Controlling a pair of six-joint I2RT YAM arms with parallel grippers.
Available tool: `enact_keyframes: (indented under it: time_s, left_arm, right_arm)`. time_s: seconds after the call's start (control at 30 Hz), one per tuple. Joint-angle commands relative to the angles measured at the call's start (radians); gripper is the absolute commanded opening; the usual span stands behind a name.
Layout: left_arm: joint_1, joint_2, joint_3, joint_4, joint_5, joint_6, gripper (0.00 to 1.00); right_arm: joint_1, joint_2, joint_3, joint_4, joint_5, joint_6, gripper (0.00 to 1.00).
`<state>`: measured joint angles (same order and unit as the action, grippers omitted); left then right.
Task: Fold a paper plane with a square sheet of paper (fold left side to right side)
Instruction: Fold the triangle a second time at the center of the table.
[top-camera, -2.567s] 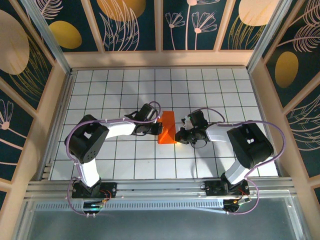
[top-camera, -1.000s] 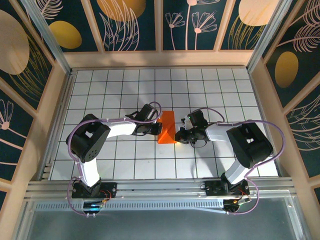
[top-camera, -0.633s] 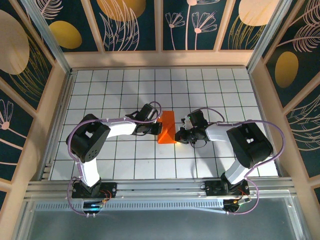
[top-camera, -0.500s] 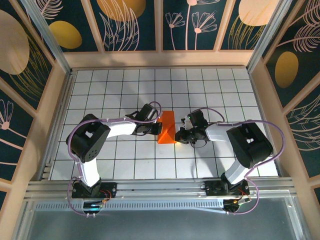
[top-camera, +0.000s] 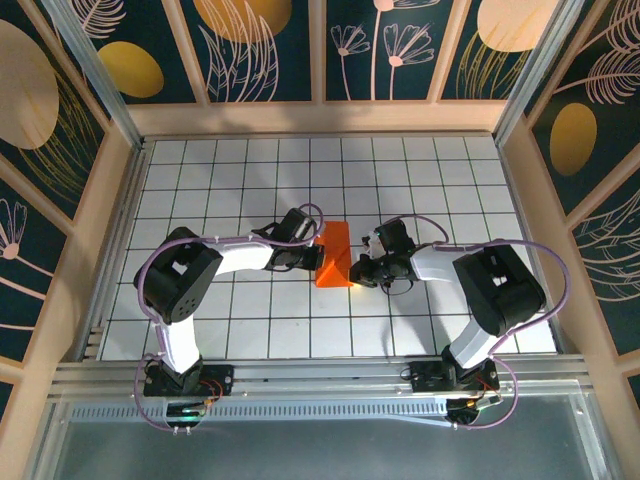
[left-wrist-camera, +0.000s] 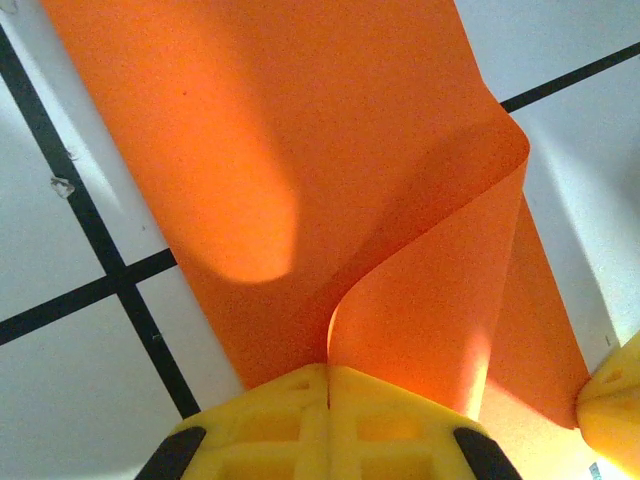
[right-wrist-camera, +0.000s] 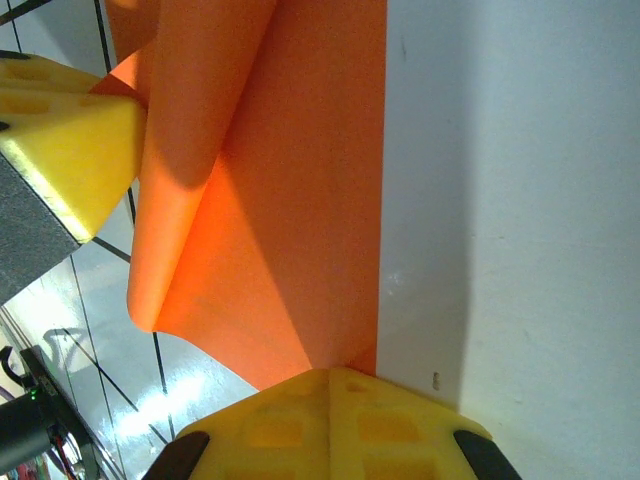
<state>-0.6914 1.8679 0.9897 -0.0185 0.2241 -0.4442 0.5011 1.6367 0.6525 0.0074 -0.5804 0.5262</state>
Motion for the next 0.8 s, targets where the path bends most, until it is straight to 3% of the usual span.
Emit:
enact_keyframes:
  time_s: [0.0, 0.17, 0.3, 0.77]
  left_arm:
    - [0.008, 0.032, -0.001, -0.008, -0.005, 0.016, 0.00]
    - [0.010, 0.033, -0.007, -0.009, -0.006, 0.012, 0.00]
    - [0.010, 0.034, -0.008, -0.014, -0.011, 0.013, 0.00]
    - [0.008, 0.036, -0.008, -0.020, -0.017, 0.016, 0.00]
  right_arm:
    - [-0.012, -0.035, 0.013, -0.039, 0.002, 0.008, 0.00]
    - [-0.027, -0.110, 0.019, 0.010, -0.054, 0.051, 0.00]
    - [-0.012, -0.136, -0.022, 0.207, -0.117, 0.181, 0.00]
    - [0.062, 0.051, 0.047, 0.333, -0.050, 0.250, 0.00]
